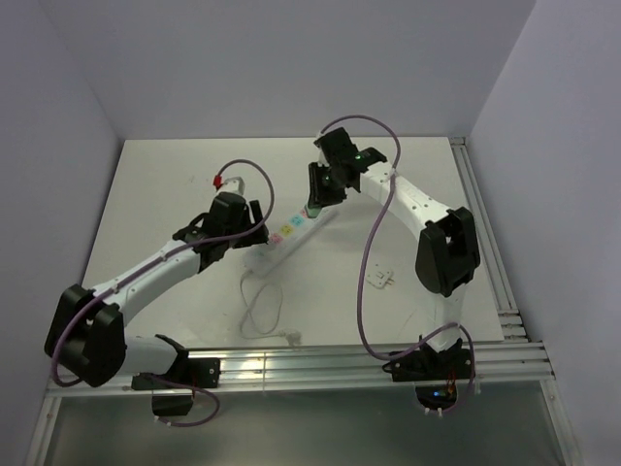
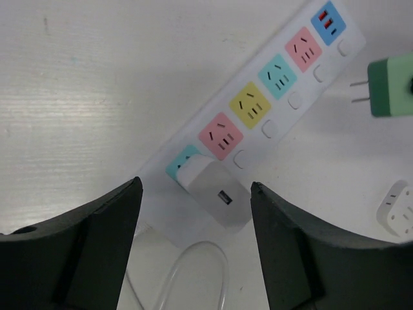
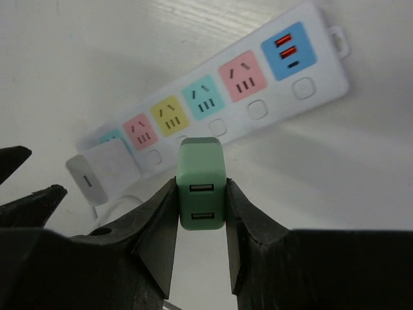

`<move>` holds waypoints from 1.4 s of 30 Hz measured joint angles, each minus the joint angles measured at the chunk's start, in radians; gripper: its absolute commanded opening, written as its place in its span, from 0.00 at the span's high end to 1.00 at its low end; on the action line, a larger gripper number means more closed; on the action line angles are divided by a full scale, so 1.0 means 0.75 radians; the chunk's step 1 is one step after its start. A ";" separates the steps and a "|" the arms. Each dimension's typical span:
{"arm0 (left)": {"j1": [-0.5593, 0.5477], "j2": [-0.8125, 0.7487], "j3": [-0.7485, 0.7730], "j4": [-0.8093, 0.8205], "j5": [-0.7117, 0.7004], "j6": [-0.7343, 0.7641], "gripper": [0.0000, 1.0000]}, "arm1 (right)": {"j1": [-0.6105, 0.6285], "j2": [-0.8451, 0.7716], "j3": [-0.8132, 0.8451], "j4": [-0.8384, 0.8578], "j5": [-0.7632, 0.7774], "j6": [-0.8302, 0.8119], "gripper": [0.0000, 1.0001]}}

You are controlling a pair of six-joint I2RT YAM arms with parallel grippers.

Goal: Insert the plug

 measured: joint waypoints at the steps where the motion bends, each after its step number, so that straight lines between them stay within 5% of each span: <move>1: 0.021 -0.044 -0.041 0.014 0.005 -0.019 0.27 | 0.020 0.000 -0.005 0.000 -0.010 0.014 1.00; 9: 0.123 -0.300 -0.227 0.132 0.014 -0.128 0.24 | 0.103 -0.001 -0.092 0.029 0.072 0.382 1.00; 16: 0.221 -0.245 -0.291 0.248 0.068 -0.169 0.24 | 0.210 0.076 0.136 -0.148 0.234 0.800 1.00; 24: 0.288 -0.222 -0.391 0.321 0.108 -0.193 0.24 | 0.294 0.107 0.151 -0.283 0.407 1.153 1.00; 42: 0.288 -0.107 -0.390 0.414 0.109 -0.175 0.23 | 0.342 0.354 0.427 -0.532 0.583 1.353 1.00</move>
